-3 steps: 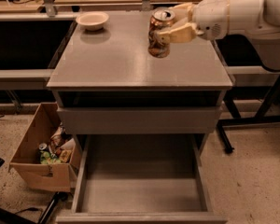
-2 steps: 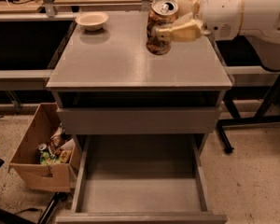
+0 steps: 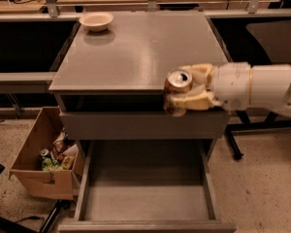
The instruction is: Place orange can into middle drawer
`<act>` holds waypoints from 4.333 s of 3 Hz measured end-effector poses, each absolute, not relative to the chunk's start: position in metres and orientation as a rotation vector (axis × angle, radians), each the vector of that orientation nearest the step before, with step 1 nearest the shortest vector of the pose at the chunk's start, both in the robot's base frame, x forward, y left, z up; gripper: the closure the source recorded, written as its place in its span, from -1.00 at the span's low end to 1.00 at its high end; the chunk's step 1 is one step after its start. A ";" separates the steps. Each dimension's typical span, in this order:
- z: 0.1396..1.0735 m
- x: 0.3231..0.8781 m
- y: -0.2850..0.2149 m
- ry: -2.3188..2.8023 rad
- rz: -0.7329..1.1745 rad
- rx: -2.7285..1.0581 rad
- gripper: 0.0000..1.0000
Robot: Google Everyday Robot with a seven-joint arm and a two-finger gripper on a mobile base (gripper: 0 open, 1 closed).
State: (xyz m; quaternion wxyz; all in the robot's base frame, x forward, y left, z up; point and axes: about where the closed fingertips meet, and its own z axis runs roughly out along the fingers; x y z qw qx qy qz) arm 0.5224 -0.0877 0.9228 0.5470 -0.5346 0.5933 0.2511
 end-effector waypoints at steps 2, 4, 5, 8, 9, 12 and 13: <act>0.788 0.489 -0.068 1.588 0.650 -1.248 1.00; 0.745 0.493 -0.056 1.602 0.700 -1.225 1.00; 0.675 0.516 -0.042 1.612 0.744 -1.223 1.00; 0.566 0.557 -0.016 1.640 0.818 -1.185 1.00; 0.553 0.546 -0.002 1.652 0.816 -1.230 1.00; 0.427 0.557 0.040 1.474 0.895 -1.395 1.00; 0.425 0.558 0.041 1.473 0.899 -1.390 0.65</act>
Offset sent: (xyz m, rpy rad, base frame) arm -0.0120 0.0022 -0.0874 -0.0261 0.0900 -0.0614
